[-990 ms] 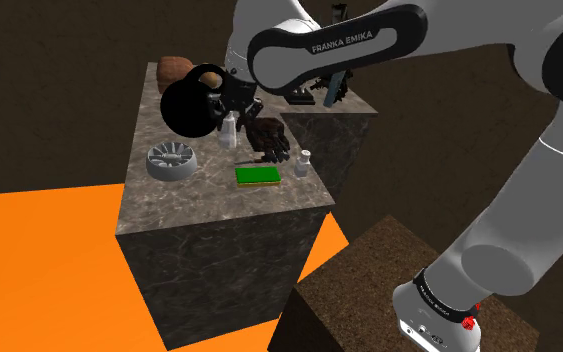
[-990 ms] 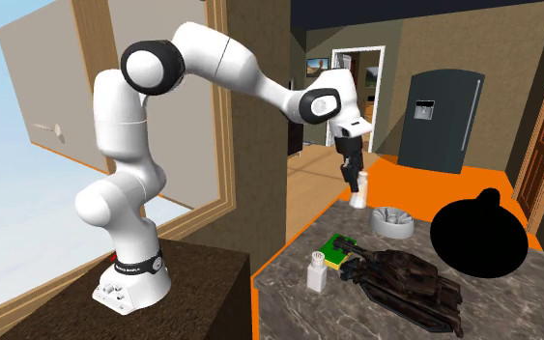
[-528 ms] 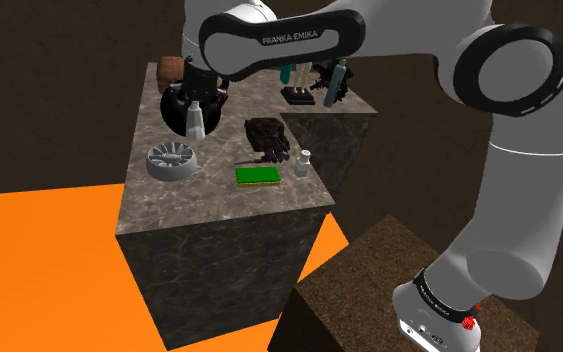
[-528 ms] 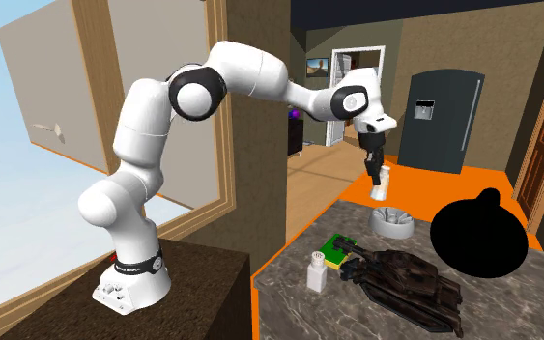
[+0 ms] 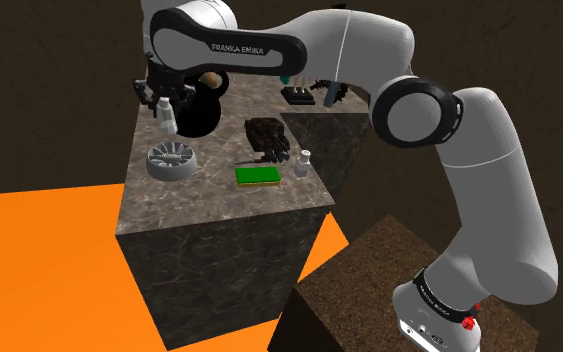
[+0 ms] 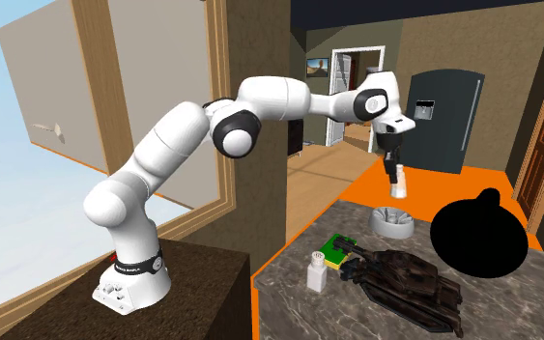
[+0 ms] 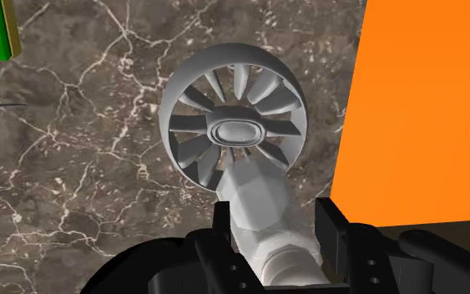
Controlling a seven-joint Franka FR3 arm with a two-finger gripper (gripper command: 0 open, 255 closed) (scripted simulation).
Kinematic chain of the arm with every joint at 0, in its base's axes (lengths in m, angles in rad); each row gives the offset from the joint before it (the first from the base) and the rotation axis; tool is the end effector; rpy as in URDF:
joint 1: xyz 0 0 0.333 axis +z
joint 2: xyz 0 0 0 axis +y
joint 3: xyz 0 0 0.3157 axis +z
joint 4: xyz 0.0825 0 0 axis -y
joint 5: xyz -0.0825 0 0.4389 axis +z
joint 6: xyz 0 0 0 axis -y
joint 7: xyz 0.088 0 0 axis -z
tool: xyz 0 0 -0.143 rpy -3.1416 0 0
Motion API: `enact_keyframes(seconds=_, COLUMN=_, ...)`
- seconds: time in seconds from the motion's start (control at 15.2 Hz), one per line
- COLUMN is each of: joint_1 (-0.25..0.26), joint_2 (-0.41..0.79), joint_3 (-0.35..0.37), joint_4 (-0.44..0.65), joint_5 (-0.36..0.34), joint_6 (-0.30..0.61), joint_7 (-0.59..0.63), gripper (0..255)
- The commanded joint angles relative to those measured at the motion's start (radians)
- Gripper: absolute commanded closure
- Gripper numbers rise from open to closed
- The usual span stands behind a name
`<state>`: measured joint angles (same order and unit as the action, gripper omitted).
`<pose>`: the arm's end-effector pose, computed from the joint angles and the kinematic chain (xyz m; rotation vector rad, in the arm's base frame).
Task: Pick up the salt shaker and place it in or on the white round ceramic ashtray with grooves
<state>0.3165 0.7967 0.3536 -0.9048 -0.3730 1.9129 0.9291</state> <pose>0.7439 0.4026 0.4195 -2.9962 0.4665 -0.3971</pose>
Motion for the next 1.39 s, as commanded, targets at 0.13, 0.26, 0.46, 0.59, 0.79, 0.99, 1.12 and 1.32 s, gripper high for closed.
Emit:
enact_keyframes(seconds=0.13, joint_1=-0.006, joint_2=0.005, joint_3=-0.002, joint_4=-0.045, joint_5=-0.005, joint_6=0.048, joint_7=0.011, gripper=255)
enact_keyframes(seconds=0.26, joint_1=-0.011, joint_2=0.003, joint_3=-0.003, joint_4=-0.075, joint_5=-0.007, joint_6=0.076, joint_7=0.017, gripper=255)
enact_keyframes(seconds=0.46, joint_1=-0.017, joint_2=0.004, joint_3=-0.005, joint_4=-0.115, joint_5=-0.011, joint_6=0.115, joint_7=0.026, gripper=255)
enact_keyframes(seconds=0.59, joint_1=-0.020, joint_2=0.006, joint_3=-0.006, joint_4=-0.138, joint_5=-0.014, joint_6=0.139, joint_7=0.031, gripper=255)
enact_keyframes(seconds=0.79, joint_1=-0.024, joint_2=0.012, joint_3=-0.009, joint_4=-0.170, joint_5=-0.019, joint_6=0.175, joint_7=0.039, gripper=255)
enact_keyframes(seconds=0.99, joint_1=-0.024, joint_2=0.012, joint_3=-0.009, joint_4=-0.170, joint_5=-0.019, joint_6=0.175, joint_7=0.039, gripper=255)
enact_keyframes(seconds=1.12, joint_1=-0.024, joint_2=0.012, joint_3=-0.009, joint_4=-0.170, joint_5=-0.019, joint_6=0.175, joint_7=0.039, gripper=255)
enact_keyframes(seconds=1.32, joint_1=-0.024, joint_2=0.012, joint_3=-0.009, joint_4=-0.170, joint_5=-0.019, joint_6=0.175, joint_7=0.039, gripper=255)
